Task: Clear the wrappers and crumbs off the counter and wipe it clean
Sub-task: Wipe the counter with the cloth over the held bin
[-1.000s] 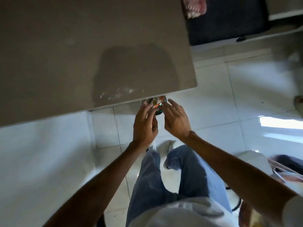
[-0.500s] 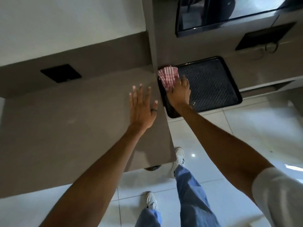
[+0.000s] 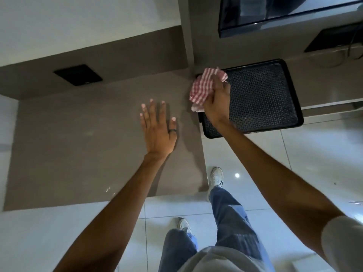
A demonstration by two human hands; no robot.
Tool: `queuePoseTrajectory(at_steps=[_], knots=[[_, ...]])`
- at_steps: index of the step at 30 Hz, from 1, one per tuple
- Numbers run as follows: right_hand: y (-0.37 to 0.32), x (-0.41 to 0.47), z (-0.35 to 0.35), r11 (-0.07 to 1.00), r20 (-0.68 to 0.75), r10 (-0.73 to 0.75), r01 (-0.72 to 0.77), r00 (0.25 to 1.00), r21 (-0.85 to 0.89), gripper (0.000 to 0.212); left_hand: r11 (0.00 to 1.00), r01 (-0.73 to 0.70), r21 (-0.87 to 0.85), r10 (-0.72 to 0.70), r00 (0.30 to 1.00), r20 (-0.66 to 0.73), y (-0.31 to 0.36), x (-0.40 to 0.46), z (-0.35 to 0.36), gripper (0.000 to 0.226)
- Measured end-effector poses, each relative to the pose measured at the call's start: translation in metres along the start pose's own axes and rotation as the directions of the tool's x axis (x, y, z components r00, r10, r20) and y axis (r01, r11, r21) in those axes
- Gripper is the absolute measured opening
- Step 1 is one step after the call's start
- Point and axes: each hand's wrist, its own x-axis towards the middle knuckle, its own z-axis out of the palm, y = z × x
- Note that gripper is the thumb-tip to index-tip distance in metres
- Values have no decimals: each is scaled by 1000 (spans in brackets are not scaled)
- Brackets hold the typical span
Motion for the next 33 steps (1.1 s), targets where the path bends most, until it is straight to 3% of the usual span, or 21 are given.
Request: queuePoseTrajectory(at_steps=[2,6,9,11,13,16,18,21,24,29,31,33], knots=[[-17,-41,-2,995,19,-72,70,997,67,60,1000,18,-1,-18,999,-37,-17,-19,-9,63],[-24,-136,13,991,214,-125,133,969,-27,56,1000,-28,2,28,999,-44,-53,-69,-15,65],[-10,-199,31,926,350,-8,139,937,-351,58,998,-69,-4,69,997,-39,-77,-117,-14,64],[-7,-225,39,792,282,96,98,955,-602,63,997,-76,-33,75,997,-19,-91,-147,-11,61],[-9,-246,44,701,179,26,110,984,-705,63,994,-87,-62,87,996,-10,-104,-186,-7,61],[-7,-296,51,677,116,-258,265,959,-687,57,987,-135,-92,129,989,-69,-121,-251,8,61],[19,-352,80,634,221,-417,457,881,-625,50,985,-122,-122,117,992,-51,-147,-301,40,65],[60,-408,88,596,406,-344,531,847,-602,52,982,-107,-159,120,990,74,-151,-349,76,68],[101,-427,98,608,492,-21,402,870,-685,63,983,-75,-165,113,965,235,-152,-371,110,68],[248,-388,183,700,351,412,-45,841,-713,76,965,205,-162,-90,843,531,-173,-335,273,75],[295,-365,215,760,279,517,-284,809,-585,81,886,395,-242,-182,777,603,-173,-311,329,81],[338,-338,248,751,208,629,-516,749,-411,86,688,617,-380,-267,703,659,-171,-282,379,90]])
